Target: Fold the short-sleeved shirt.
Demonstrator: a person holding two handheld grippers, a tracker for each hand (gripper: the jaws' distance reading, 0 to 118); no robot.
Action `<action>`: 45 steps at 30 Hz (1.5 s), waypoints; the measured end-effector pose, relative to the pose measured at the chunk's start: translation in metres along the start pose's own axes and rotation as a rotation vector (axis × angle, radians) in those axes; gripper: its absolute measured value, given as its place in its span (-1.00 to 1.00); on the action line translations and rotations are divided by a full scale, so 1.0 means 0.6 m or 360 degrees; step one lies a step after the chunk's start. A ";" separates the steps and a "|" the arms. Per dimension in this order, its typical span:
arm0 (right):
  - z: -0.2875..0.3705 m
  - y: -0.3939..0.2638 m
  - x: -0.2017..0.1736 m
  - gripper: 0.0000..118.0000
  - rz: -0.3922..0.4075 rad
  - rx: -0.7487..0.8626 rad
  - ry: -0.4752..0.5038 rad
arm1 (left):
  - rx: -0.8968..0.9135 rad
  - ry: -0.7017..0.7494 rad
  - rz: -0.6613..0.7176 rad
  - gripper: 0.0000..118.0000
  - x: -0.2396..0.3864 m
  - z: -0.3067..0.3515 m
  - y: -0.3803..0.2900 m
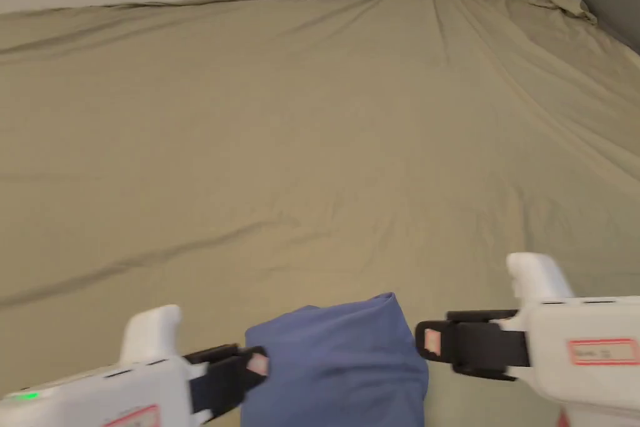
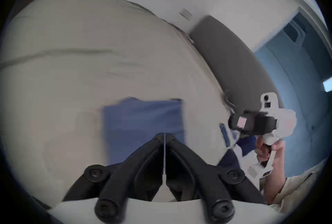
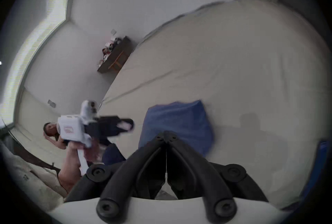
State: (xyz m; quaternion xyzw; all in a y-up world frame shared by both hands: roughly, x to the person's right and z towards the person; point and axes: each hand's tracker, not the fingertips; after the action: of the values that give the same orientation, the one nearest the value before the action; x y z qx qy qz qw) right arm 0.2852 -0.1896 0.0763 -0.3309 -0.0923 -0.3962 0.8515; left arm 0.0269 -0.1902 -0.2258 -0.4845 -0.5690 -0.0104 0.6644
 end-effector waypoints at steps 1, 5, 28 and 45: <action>-0.031 -0.001 0.001 -0.95 0.0019 -0.0008 -0.0052 | 0.0025 0.0079 0.0058 -0.98 -0.019 0.011 0.002; -0.116 -0.009 0.039 -0.95 -0.0033 -0.0223 -0.0190 | 0.0097 0.0024 0.0267 -0.98 -0.062 0.030 -0.003; -0.142 -0.052 0.165 -0.95 -0.0168 -0.0202 -0.0026 | -0.0306 -0.0269 0.0195 -0.05 -0.005 -0.178 -0.016; 0.065 -0.049 0.026 -0.95 0.0272 0.0387 0.0321 | -0.0285 -0.0152 0.0398 -0.23 -0.194 0.024 0.057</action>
State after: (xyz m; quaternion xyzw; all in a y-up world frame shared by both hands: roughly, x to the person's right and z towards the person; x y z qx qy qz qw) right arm 0.2785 -0.1883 0.1270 -0.1908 -0.0251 -0.3397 0.9207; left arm -0.0057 -0.2250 -0.3385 -0.6087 -0.5320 0.0446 0.5870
